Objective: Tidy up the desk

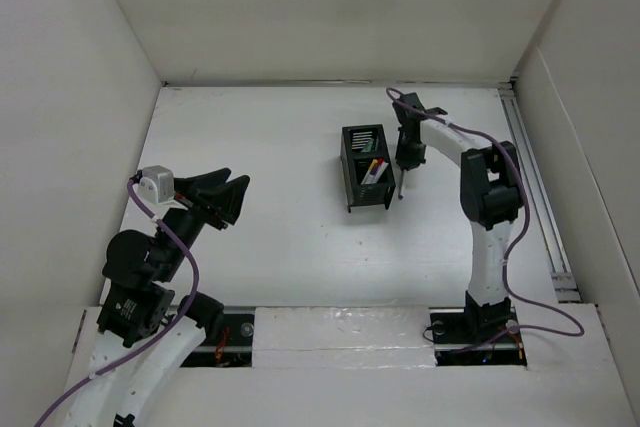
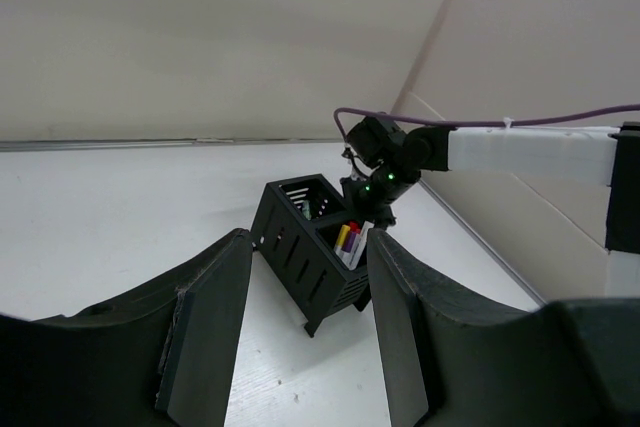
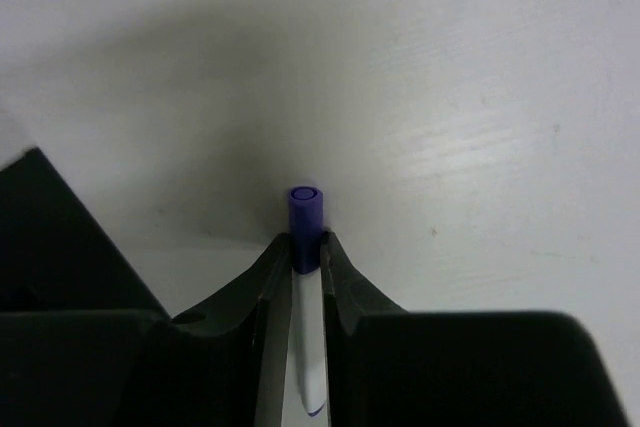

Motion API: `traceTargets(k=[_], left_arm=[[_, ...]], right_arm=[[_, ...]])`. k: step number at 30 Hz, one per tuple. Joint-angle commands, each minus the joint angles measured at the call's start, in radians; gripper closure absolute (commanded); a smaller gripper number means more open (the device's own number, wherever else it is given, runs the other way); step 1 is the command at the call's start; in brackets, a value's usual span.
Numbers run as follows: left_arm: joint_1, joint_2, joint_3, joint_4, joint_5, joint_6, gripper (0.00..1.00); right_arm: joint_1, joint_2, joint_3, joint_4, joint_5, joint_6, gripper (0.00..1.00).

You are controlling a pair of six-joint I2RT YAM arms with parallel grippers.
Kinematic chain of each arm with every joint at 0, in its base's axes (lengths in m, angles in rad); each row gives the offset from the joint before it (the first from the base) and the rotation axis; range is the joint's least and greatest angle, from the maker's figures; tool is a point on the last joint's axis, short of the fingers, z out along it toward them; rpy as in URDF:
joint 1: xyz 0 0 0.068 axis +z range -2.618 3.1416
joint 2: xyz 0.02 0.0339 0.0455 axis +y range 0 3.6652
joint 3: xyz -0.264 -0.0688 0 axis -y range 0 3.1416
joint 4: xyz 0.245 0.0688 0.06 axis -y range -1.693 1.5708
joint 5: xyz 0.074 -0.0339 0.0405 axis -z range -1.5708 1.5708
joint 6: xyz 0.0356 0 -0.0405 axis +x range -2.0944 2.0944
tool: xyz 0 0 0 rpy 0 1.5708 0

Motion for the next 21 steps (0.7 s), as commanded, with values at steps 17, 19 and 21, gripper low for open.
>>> traceTargets(k=[17,19,21], left_arm=[[-0.005,-0.008,0.003,0.033,0.003,0.003,0.54],[-0.005,-0.010,0.004,0.032,0.000,0.001,0.54],[-0.005,-0.013,0.004,0.030,-0.003,0.001,0.54]], right_arm=[[0.000,-0.128,-0.187,0.023,-0.008,0.035,0.77],[-0.009,-0.132,-0.196,0.023,-0.016,0.024,0.86],[-0.009,-0.147,-0.214,0.040,-0.018,0.026,0.97]])
